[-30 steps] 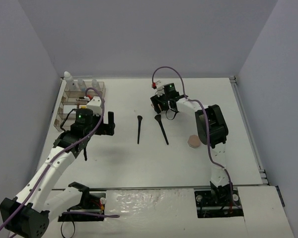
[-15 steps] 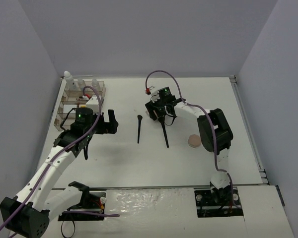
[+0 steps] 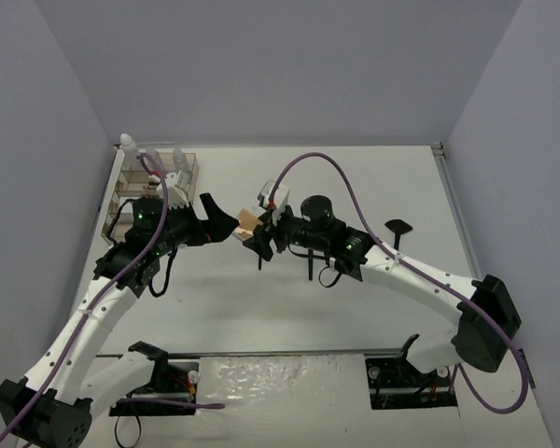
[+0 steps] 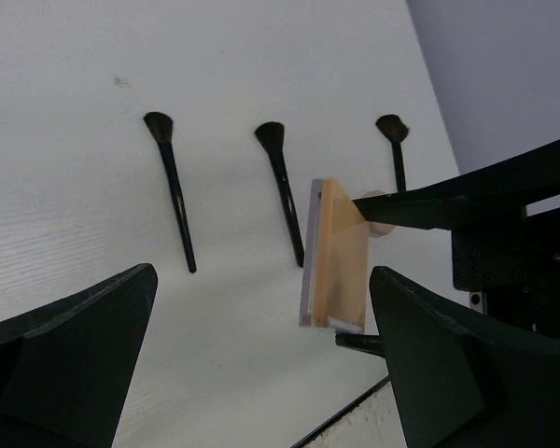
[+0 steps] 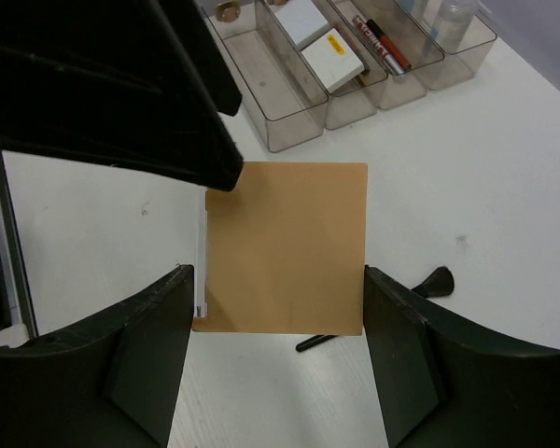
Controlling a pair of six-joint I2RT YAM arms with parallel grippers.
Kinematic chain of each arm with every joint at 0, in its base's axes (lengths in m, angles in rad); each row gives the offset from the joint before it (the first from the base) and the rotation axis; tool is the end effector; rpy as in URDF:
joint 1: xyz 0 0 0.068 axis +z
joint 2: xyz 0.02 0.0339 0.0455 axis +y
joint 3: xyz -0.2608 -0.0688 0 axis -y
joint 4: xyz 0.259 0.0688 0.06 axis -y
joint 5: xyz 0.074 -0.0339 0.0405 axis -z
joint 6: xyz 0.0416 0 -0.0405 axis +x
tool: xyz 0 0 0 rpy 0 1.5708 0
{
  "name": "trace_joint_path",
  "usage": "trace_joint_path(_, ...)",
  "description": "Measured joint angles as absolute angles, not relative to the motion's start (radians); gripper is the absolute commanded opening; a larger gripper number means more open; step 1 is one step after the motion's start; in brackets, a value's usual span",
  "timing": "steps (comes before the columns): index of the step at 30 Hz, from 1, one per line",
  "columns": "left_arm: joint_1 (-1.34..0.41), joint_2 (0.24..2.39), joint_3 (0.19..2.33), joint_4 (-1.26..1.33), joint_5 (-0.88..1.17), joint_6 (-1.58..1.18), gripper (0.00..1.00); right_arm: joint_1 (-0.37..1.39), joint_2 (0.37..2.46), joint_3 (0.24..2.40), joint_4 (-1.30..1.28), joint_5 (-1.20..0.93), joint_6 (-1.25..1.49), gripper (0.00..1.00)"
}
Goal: Organize the makeup
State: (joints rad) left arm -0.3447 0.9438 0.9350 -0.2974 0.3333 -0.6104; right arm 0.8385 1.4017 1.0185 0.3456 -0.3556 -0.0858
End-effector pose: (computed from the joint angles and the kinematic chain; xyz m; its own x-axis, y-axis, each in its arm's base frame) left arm 0.2161 -0.0921 0.3483 -0.5838 -0.3659 -0.7248 0.3396 0.7008 -0.6273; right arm 0.2244 0.2712 0.3251 0.0546 -0.0594 -0.9967 -0.9285 0.3643 -0.0726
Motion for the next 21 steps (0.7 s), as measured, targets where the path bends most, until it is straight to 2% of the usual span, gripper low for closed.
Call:
trace_joint_path(15, -0.374, 0.933, 0.902, -0.219, 0.495, -0.760, 0.67, 0.859, 1.334, 0.915, 0.447, -0.359, -0.029, 0.10)
trace_joint_path(18, -0.385, 0.938, 0.897, -0.219, 0.501, -0.769, 0.57, 0.859, 1.333, 0.912, 0.461, -0.362, -0.025, 0.10)
trace_joint_path(21, -0.395, 0.946, 0.897, -0.217, 0.501, -0.774, 0.41, 0.859, 1.333, 0.911, 0.468, -0.368, -0.023, 0.12)
